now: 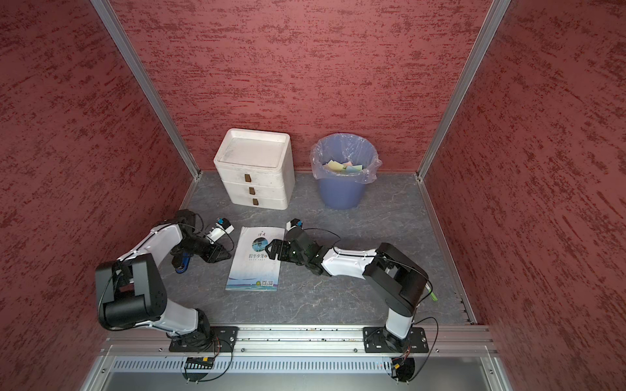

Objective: Peel off the used sticky note
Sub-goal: Close the book at the center of the board, then pick up the book from the center of the board.

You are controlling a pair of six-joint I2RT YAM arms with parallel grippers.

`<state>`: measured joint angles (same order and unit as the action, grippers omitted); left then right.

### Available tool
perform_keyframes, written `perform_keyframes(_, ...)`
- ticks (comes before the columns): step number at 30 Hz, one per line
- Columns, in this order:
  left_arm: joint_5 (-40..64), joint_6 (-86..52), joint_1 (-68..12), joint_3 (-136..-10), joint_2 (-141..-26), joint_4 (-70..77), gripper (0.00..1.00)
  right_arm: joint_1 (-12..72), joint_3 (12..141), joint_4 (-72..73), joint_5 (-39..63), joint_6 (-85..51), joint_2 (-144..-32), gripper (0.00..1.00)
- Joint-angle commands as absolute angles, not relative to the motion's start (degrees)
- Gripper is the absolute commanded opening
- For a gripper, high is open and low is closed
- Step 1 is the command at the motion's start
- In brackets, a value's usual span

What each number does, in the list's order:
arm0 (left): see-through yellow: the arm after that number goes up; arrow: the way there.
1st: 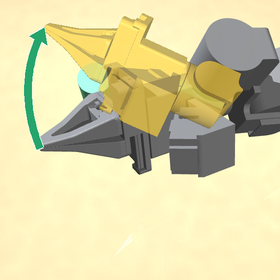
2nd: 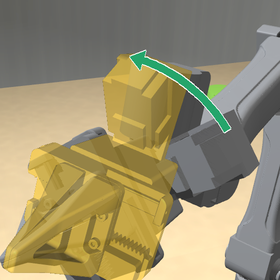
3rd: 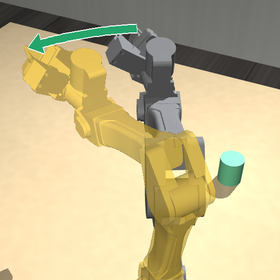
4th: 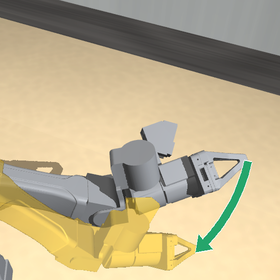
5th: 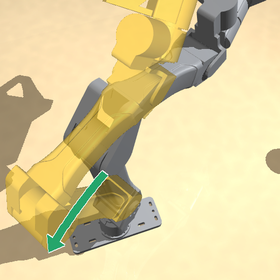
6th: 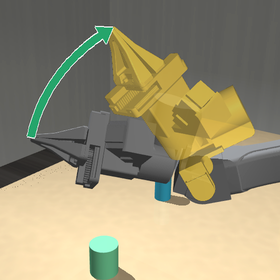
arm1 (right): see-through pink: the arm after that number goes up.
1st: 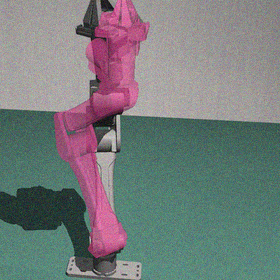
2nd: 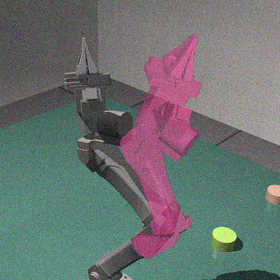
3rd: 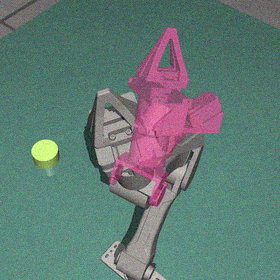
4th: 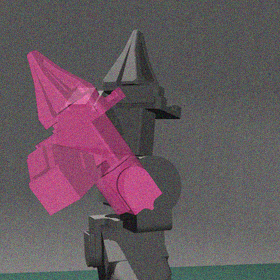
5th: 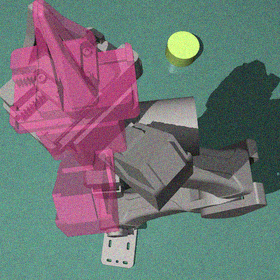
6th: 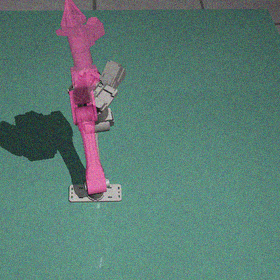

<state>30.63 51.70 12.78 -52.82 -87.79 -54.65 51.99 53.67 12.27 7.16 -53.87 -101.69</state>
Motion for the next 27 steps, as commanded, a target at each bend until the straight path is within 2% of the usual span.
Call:
perform_keyframes(1,28.39,48.8,10.55,-51.74,-90.52,-50.02,0.31,50.72,52.01,14.15,6.27,-55.58,-104.43,0.91)
perform_keyframes(9,22.64,47.65,9.05,-51.64,-95.85,-46.18,0.27,49.82,53.02,22.26,11.79,-59.05,-111.88,0.84)
perform_keyframes(17,21.25,47.67,7.98,-52.24,-96.83,-47.01,0.25,50.65,55.12,34.23,17.04,-65.76,-118.23,0.75)
perform_keyframes(20,20.84,47.64,7.66,-52.22,-96.88,-47.0,0.24,50.88,54.91,42.93,19.76,-69.33,-119.97,0.69)
perform_keyframes(23,20.91,47.76,7.61,-52.13,-96.88,-47.23,0.24,50.89,53.51,52.28,21.03,-73.2,-120.91,0.58)
perform_keyframes(25,20.86,47.75,7.52,-52.23,-96.85,-47.41,0.23,50.96,52.9,55.06,21.3,-74.18,-120.78,0.48)
perform_keyframes(27,20.83,47.86,7.47,-52.28,-96.86,-47.45,0.23,51.0,52.75,56.58,21.72,-74.77,-120.68,0.45)
